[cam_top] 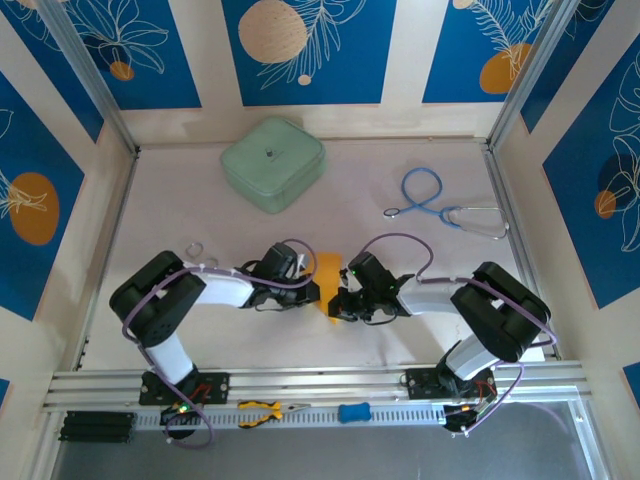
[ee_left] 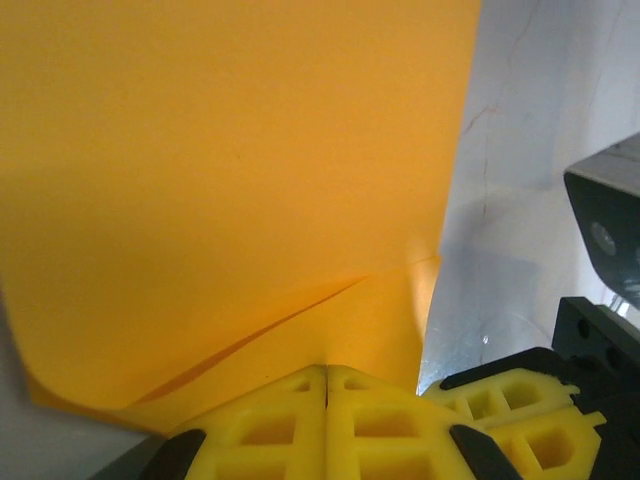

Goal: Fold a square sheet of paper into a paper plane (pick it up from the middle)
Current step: Third fold the triangle at the center of the table.

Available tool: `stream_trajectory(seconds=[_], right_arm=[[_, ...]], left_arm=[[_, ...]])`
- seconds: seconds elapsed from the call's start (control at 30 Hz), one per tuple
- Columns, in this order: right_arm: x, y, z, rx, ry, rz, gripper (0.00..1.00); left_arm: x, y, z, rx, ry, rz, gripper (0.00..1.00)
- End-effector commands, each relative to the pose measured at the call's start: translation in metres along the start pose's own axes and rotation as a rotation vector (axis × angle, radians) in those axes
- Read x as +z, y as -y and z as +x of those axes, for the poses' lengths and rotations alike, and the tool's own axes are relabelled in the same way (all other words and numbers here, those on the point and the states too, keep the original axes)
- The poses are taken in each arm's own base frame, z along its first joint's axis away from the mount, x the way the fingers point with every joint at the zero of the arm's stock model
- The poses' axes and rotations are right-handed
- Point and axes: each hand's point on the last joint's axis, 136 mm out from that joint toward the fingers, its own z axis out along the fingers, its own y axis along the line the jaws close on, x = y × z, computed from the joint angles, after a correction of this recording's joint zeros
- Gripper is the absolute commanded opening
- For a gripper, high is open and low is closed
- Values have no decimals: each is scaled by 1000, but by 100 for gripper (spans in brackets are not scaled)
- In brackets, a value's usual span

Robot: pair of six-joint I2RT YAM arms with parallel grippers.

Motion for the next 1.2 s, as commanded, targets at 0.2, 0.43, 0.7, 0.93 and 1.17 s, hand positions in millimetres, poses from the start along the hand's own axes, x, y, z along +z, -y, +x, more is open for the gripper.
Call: stream_trajectory(seconds=[0.2, 0.43, 0.7, 0.93, 1.17], right_arm=[[4, 49, 32, 74, -79, 166, 3], [4, 48, 32, 69, -82, 167, 2], [3, 43, 30, 57, -78, 159, 2], [1, 39, 29, 47, -70, 147, 3], [1, 37, 27, 42, -70, 144, 3]], left_arm=[[-12, -51, -19, -84, 49, -90, 0], [-27, -67, -33, -109, 57, -181, 0], [-39, -70, -44, -108, 75, -241, 0], [-62, -45, -57, -40, 133, -226, 0], [-66, 3, -54, 41, 159, -57, 1]])
